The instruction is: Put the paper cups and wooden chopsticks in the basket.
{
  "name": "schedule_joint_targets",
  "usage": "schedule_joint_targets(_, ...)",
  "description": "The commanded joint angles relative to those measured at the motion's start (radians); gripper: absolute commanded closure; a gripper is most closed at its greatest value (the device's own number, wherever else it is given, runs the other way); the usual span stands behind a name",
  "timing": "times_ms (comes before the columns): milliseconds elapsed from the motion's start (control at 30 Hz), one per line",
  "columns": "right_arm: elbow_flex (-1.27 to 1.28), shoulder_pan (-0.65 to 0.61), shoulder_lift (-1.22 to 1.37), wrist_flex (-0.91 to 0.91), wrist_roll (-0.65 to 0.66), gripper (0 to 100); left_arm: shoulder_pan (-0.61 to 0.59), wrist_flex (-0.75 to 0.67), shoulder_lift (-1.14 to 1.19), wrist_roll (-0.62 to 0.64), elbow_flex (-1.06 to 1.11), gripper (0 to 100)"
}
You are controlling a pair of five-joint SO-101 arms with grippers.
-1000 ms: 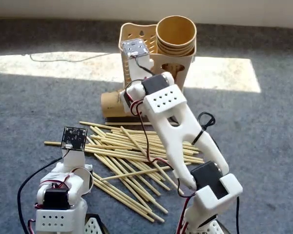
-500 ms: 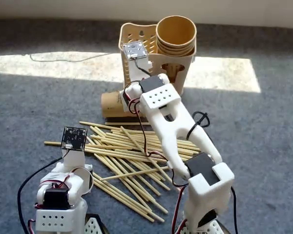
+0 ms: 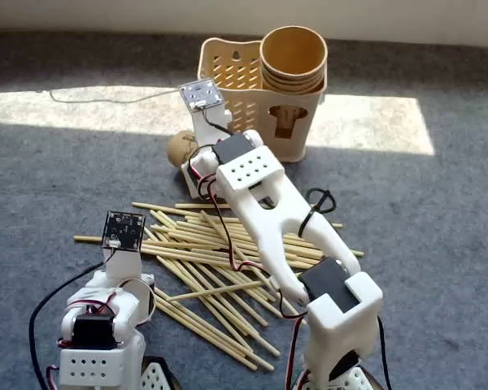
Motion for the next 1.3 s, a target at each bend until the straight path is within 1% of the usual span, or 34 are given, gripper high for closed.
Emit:
schedule_joint_targets(0,-0.015,-0.015,-0.116,0.039,0.031,99.2,0.016,0.006,0.001,-0.002,0.019,96)
schedule_joint_targets(133,-0.004,-0.041,-0.209,0.051,0.032,99.2,0.016,0.006,0.001,-0.002,0.019,96)
schedule_joint_targets(267,0.038,-0.056,-0.289,0.101,0.083,99.2,0.016,0.006,0.001,-0.002,0.019,96)
schedule_joint_targets(433,0.035,-0.068,-0.378,0.225,0.097,99.2,0.016,0.006,0.001,-0.002,0.019,96)
schedule_joint_targets(600,0.028,-0.067,-0.470,0.338,0.166,99.2,0.016,0.006,0.001,-0.002,0.019,96)
schedule_joint_targets(767,-0.074,-0.061,-0.536,0.479,0.219,99.2,0.016,0.006,0.001,-0.002,0.019,96)
schedule_joint_targets(867,-0.206,-0.030,-0.545,0.581,0.265,99.2,0.016,0.006,0.001,-0.002,0.019,96)
schedule_joint_targets(967,-0.367,0.030,-0.538,0.647,0.321,99.2,0.016,0.006,0.001,-0.002,0.019,96)
schedule_joint_targets(1100,-0.529,0.120,-0.544,0.651,0.397,99.2,0.016,0.006,0.001,-0.002,0.019,96)
schedule_joint_targets(1267,-0.601,0.242,-0.538,0.651,0.485,99.2,0.016,0.006,0.001,-0.002,0.019,96)
